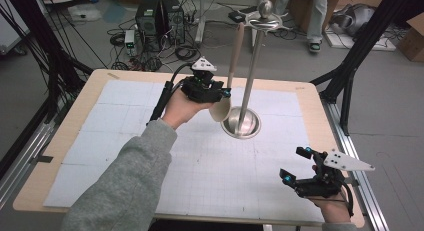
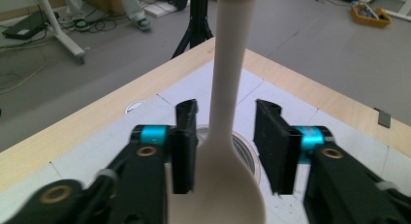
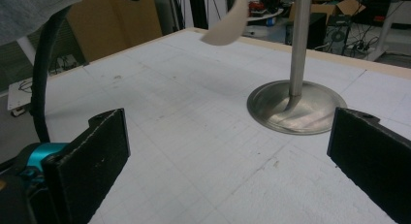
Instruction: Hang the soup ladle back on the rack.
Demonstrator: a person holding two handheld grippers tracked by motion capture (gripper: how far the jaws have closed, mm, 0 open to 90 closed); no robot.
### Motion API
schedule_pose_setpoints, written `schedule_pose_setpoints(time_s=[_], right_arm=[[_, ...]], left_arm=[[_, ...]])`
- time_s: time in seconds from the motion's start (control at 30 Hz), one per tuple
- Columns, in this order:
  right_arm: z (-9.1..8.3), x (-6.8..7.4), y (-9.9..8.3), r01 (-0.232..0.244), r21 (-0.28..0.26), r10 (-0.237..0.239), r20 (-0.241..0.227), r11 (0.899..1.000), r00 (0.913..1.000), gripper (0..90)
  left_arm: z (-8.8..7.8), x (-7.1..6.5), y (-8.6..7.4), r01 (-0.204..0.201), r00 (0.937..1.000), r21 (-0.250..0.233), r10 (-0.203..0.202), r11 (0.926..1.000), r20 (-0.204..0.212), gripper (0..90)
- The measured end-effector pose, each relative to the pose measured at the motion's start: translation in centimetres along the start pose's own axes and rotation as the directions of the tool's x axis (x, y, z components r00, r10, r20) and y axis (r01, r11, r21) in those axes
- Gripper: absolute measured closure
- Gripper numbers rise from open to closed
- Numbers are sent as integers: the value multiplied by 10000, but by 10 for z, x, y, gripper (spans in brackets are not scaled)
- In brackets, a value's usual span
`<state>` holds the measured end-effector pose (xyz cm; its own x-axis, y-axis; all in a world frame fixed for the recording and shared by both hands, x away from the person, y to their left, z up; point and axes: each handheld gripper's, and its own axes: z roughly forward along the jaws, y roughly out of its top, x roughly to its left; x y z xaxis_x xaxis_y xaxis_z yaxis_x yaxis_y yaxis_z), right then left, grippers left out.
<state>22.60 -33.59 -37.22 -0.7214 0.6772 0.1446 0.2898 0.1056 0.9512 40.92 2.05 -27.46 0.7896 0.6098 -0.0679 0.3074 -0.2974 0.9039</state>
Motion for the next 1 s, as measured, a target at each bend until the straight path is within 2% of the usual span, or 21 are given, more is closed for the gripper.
schedule_pose_setpoints(time_s=[0.13, 0.17, 0.2, 0.23, 0.3, 0.33, 0.37, 0.43, 0.5, 0.57, 0.73, 0.83, 0.87, 0.93, 1.0], right_arm=[[1, 1, 0, -20, 13, 20, -2, 10000, 10000, 2], [1, 1, 0, -49, 66, 50, -22, 10000, 10000, 2], [1, 1, 0, -49, 66, 50, -22, 10000, 10000, 2], [3, 2, 0, -45, 103, 45, -36, 9999, 10000, 1], [3, 2, 0, -22, 90, 22, -37, 10000, 10000, 2], [4, 2, 0, 18, 108, -18, -43, 9999, 10000, 1], [4, 2, -1, -12, 140, 12, -45, 9999, 10000, 1], [4, 2, -1, 17, 130, -17, -25, 9999, 10000, 1], [4, 2, -1, 28, 107, -28, 1, 9999, 10000, 2], [4, 1, 0, 62, 65, -62, 19, 10000, 10000, 2], [4, 1, 0, 56, -9, -56, 26, 10000, 10000, 2], [5, 0, 1, 3, -53, -4, -30, 10000, 10000, 1], [5, 0, 1, 3, -53, -4, -30, 10000, 10000, 1], [7, -1, 1, -9, -13, 9, -52, 10000, 10000, 2], [9, -2, 0, -26, -1, 26, -49, 10000, 10000, 1]], left_arm=[[-23, 5, -12, -262, 9996, -270, 260, 9993, -72, 401], [-23, 5, -12, -262, 9996, -270, 260, 9993, -72, 356], [-27, 6, -15, -350, 9993, -320, 347, 9989, -125, 356], [-36, 10, -19, -343, 9994, -421, 338, 9985, -119, 273], [-40, 12, -22, -331, 9993, -427, 323, 9985, -200, 239], [-44, 13, -23, -323, 9990, -411, 310, 9986, -318, 165], [-49, 15, -26, -372, 9977, -394, 349, 9985, -580, 151], [-55, 18, -28, -330, 9972, -448, 298, 9985, -686, 98], [-61, 21, -31, -190, 9983, -414, 166, 9990, -566, 50], [-66, 24, -34, 100, 9996, -390, -111, 9992, -269, 17], [-77, 28, -42, 228, 9997, -409, -233, 9989, -123, 17], [-90, 33, -53, 114, 9999, -740, -107, 9972, 103, 17], [-90, 33, -53, 114, 9999, -740, -107, 9972, 103, 17], [-99, 39, -64, 30, 9998, -740, -14, 9973, 210, 17], [-105, 43, -72, -53, 9999, -792, 63, 9968, 122, 17]])
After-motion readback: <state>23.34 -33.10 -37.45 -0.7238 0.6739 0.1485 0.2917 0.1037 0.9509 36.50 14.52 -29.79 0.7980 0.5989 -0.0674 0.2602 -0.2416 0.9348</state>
